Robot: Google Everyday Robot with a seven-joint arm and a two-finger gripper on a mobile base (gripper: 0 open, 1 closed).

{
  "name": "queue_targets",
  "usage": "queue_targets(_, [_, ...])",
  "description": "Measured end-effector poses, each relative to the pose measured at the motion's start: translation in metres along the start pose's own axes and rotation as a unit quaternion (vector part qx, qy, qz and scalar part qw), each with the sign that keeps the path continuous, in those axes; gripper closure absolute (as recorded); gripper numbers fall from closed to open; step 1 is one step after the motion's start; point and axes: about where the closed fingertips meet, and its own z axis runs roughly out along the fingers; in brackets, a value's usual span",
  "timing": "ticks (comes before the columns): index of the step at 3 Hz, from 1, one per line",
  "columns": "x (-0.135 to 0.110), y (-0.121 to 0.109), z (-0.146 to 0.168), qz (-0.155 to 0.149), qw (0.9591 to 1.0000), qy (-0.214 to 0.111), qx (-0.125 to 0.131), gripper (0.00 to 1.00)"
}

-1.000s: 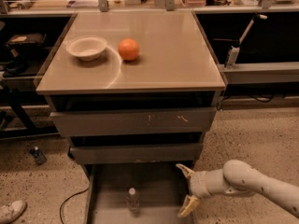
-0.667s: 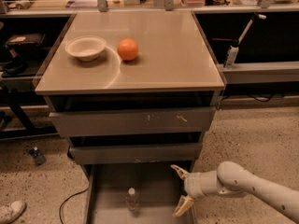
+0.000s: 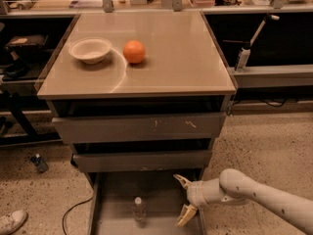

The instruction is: Pick water bottle from bottom drawer and place on counter

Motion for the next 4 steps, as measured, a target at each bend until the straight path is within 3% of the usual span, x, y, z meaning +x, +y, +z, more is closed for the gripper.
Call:
queue_targets(3, [0.022,-0.026,0.048,-0.008,0.9992,-0.028,0.029,0.0])
queue_targets(4, [0.032,-0.021,0.072,0.005,0.999,-0.044,0.01,0.0])
